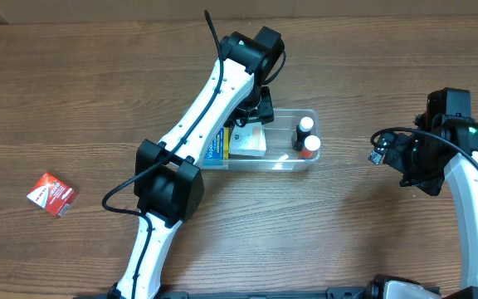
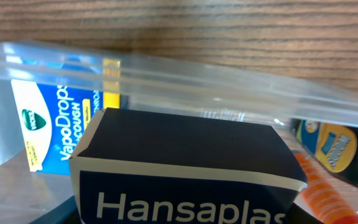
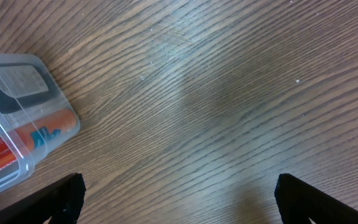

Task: Pack container
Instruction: 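Lower the Hansaplast box into the container beside the Vicks pack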

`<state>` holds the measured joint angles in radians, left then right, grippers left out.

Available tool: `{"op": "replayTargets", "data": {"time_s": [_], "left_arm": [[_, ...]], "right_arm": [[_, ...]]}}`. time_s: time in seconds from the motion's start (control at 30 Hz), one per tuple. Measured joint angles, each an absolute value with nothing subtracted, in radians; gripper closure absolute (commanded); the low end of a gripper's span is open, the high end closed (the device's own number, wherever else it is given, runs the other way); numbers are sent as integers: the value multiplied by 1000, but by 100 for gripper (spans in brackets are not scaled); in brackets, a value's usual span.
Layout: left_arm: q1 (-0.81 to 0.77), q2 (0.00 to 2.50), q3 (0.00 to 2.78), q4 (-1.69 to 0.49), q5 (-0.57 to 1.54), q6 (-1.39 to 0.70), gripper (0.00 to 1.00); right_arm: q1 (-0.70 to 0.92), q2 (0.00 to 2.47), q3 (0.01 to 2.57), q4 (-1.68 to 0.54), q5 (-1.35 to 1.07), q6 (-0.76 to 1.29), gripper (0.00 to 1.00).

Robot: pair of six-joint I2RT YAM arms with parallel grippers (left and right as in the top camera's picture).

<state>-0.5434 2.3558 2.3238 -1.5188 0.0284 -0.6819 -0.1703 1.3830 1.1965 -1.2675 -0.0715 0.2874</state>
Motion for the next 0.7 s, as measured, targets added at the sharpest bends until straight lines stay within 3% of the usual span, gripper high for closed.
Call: {"op": "replayTargets", "data": {"time_s": [0.17, 0.7], "left_arm": [[-543, 2356, 2324, -1555, 28, -682, 26], [-543, 2356, 2307, -1553, 22, -682, 24]], "right_arm": [[-170, 1383, 1196, -1268, -71, 287, 0], [-170, 1383, 1196, -1272, -71, 287, 0]]}}
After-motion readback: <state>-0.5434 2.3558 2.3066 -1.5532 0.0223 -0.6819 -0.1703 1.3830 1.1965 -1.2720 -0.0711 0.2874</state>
